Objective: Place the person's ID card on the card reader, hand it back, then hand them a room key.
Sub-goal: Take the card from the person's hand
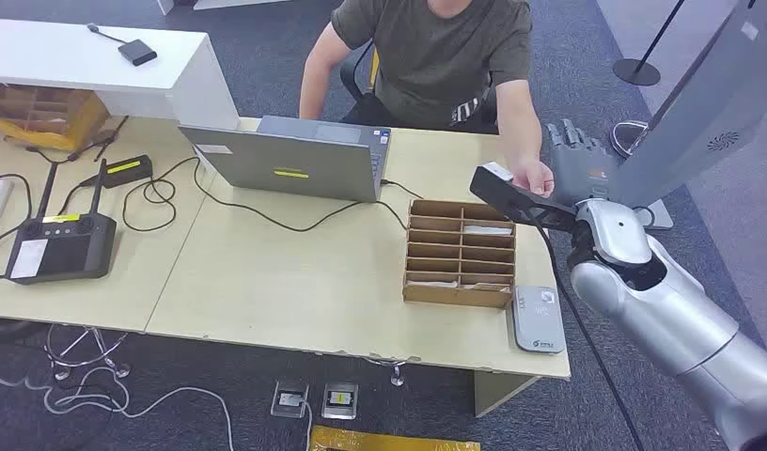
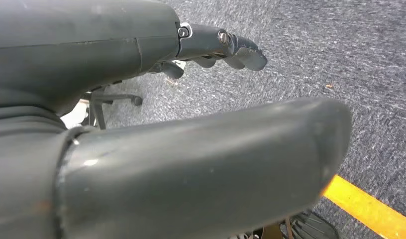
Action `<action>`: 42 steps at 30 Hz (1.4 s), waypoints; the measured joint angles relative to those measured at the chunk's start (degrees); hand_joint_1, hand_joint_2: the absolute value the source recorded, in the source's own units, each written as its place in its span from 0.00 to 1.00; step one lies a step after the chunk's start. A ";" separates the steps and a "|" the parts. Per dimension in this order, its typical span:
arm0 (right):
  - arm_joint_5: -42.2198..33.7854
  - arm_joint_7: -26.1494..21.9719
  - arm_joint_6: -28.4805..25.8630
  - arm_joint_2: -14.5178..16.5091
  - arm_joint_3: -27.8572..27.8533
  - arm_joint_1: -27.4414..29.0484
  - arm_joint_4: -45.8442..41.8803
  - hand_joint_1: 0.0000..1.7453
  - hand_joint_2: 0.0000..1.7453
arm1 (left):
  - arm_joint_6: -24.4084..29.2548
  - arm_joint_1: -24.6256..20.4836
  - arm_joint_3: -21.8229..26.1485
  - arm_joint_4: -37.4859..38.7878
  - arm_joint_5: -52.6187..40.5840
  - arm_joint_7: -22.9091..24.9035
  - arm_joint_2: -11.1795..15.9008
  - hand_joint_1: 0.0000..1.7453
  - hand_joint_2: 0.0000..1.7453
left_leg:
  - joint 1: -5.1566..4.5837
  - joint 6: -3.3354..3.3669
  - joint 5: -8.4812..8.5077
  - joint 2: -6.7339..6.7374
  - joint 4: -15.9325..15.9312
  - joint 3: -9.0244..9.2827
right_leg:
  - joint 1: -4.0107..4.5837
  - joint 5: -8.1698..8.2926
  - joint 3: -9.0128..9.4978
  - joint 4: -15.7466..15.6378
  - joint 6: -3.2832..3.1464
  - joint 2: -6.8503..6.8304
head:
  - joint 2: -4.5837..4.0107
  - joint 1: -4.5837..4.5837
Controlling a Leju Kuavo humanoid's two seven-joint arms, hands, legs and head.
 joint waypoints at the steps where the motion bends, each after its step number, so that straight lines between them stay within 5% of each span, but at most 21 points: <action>1: 0.02 0.09 0.01 -0.04 0.00 0.00 0.02 0.00 1.00 | -0.04 0.00 0.00 0.00 -0.08 0.00 0.00 0.00 0.00 | 0.00 0.00 0.00 0.00 0.00 0.00 | 0.00 0.00 0.00 0.00 0.00 0.00 | 0.00 0.00; 5: 0.48 0.67 0.43 -0.41 0.00 0.01 0.09 0.99 1.00 | -0.46 0.01 -0.01 0.00 -0.56 0.00 -0.01 0.00 0.00 | 0.00 0.00 0.00 0.00 0.00 0.01 | 0.00 0.00 0.00 0.00 0.00 0.00 | 0.00 0.01; 20: 3.05 1.54 2.49 -1.85 -0.99 0.77 -0.01 1.00 1.00 | -0.96 0.03 -0.02 0.00 -1.42 0.00 0.00 0.00 0.00 | 0.00 0.00 0.00 0.03 0.00 0.04 | 0.00 0.00 0.00 0.00 0.00 0.02 | 0.00 0.00; 42: 9.26 2.67 8.87 -6.25 -9.96 6.57 -5.63 1.00 1.00 | -2.64 0.07 -0.25 0.00 -3.49 -0.02 0.26 0.00 0.00 | -0.01 -0.01 -0.02 0.08 0.01 0.07 | 0.00 0.00 0.01 -0.01 0.00 0.13 | 0.00 0.00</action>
